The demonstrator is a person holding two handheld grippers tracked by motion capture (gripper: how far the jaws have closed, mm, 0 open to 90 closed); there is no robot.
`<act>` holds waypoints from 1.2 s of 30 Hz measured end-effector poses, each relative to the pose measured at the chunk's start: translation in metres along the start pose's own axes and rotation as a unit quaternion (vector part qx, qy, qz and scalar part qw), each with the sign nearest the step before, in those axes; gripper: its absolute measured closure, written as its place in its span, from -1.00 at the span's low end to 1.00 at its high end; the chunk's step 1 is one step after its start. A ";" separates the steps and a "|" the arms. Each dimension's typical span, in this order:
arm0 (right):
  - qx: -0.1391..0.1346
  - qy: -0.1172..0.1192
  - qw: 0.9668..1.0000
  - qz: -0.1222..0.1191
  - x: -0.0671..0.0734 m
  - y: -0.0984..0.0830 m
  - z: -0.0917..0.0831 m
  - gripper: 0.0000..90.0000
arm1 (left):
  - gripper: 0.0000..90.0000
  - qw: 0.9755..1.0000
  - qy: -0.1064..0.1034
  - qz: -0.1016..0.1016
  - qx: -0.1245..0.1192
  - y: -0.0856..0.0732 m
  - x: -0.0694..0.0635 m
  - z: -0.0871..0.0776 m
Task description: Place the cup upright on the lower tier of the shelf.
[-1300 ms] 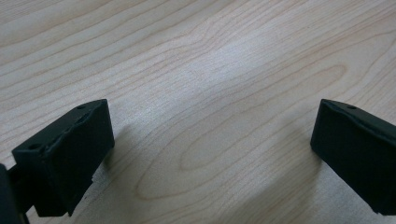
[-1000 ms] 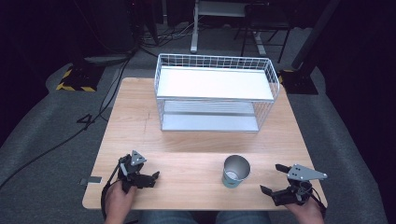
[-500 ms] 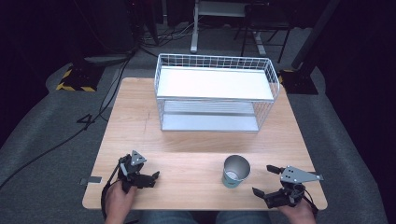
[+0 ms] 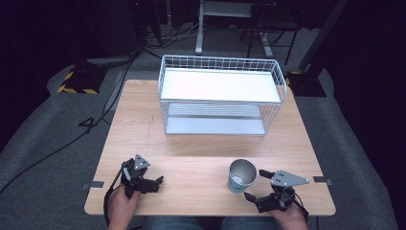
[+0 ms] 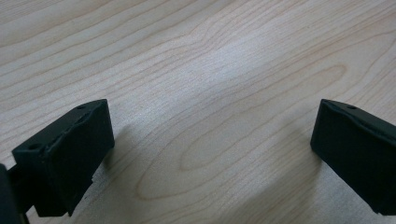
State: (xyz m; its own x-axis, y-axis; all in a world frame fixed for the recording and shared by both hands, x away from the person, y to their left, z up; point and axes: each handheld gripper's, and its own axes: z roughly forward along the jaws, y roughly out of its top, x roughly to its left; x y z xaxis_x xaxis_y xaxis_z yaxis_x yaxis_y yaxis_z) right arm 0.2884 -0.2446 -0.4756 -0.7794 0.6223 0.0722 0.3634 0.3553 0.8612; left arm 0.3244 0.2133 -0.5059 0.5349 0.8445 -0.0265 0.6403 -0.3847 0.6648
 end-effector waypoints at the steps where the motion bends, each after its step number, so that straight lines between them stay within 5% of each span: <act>1: 0.002 -0.002 1.000 -0.002 0.001 -0.001 0.003 -1.00 | -1.00 1.000 0.000 0.000 0.000 0.000 0.000 0.000; 13: 0.016 -0.010 1.000 -0.004 0.017 -0.002 0.033 -1.00 | -1.00 1.000 0.000 0.000 0.000 0.000 0.000 0.000; 20: 0.016 -0.040 0.999 0.000 0.024 0.000 0.048 -0.86 | -1.00 1.000 0.000 0.000 0.000 0.000 0.000 0.000; 25: 0.007 -0.047 0.999 0.008 0.023 0.001 0.048 -0.53 | -1.00 1.000 0.000 0.000 0.000 0.000 0.000 0.000; 36: 0.009 -0.047 0.999 -0.004 0.025 0.002 0.048 -0.51 | -1.00 1.000 0.000 0.000 0.000 0.000 0.000 0.000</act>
State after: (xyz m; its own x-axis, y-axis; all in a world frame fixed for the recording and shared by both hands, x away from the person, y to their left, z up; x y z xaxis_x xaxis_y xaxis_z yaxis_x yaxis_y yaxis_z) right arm 0.2943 -0.1947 -0.4965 -0.7316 0.6815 0.0178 0.3675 0.3723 0.8522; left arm 0.3243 0.2133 -0.5059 0.5346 0.8447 -0.0268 0.6406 -0.3844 0.6648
